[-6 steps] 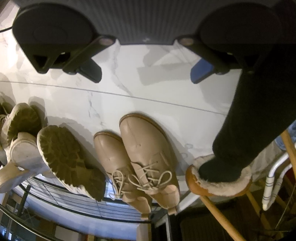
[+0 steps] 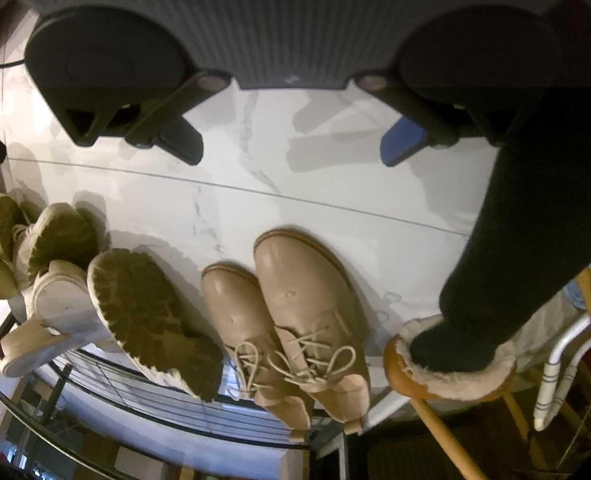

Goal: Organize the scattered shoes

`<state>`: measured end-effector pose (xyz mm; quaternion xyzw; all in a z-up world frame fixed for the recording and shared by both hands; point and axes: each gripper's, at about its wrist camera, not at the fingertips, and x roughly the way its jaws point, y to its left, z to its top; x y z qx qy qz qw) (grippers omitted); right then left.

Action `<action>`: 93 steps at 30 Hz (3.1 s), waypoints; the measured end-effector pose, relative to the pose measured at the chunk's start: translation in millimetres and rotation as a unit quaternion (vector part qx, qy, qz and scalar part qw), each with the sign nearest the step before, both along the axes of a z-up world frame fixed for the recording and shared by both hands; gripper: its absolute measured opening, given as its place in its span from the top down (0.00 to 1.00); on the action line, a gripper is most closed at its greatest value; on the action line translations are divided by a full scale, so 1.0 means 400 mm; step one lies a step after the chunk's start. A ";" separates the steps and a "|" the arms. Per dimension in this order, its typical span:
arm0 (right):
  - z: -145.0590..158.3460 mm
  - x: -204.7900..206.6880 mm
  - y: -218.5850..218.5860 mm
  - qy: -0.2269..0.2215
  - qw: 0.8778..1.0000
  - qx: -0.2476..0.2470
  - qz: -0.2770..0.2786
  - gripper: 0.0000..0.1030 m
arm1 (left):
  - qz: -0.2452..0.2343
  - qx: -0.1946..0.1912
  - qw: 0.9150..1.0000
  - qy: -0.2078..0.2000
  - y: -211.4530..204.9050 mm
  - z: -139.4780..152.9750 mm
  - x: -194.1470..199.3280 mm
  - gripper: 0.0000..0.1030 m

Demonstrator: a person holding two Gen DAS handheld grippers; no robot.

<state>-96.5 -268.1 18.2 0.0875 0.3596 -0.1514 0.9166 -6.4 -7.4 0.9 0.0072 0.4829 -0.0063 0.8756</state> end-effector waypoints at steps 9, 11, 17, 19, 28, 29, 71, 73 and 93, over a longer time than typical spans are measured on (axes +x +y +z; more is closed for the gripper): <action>0.101 -0.034 -0.047 -0.060 0.997 -0.004 -0.039 0.00 | 0.080 -0.027 0.996 -0.040 0.047 0.048 0.023 0.01; 0.098 -0.036 -0.092 -0.067 0.996 0.015 -0.060 0.00 | 0.081 -0.047 0.993 -0.073 0.041 0.069 0.024 0.01; 0.080 -0.083 -0.194 -0.070 0.989 0.060 -0.118 0.00 | 0.050 -0.035 0.993 -0.106 -0.079 0.125 0.057 0.01; 0.061 -0.072 -0.199 -0.057 0.988 0.079 -0.117 0.00 | 0.035 -0.005 0.994 -0.102 -0.133 0.138 0.078 0.01; 0.037 -0.029 -0.148 -0.063 0.996 0.043 -0.048 0.00 | 0.004 0.048 0.994 -0.103 -0.286 0.153 0.127 0.01; 0.039 -0.024 -0.143 -0.060 0.996 0.044 -0.045 0.00 | 0.004 0.047 0.994 -0.101 -0.290 0.150 0.128 0.01; -0.048 0.076 -0.216 -0.006 0.990 0.135 -0.045 0.00 | 0.008 0.034 0.999 -0.041 -0.391 0.058 0.443 0.01; -0.052 0.076 -0.218 -0.003 0.989 0.139 -0.046 0.00 | 0.000 0.041 0.998 -0.043 -0.403 0.058 0.470 0.01; -0.098 0.103 -0.229 0.031 0.986 0.151 -0.057 0.00 | -0.017 0.045 0.999 0.008 -0.465 -0.028 0.618 0.01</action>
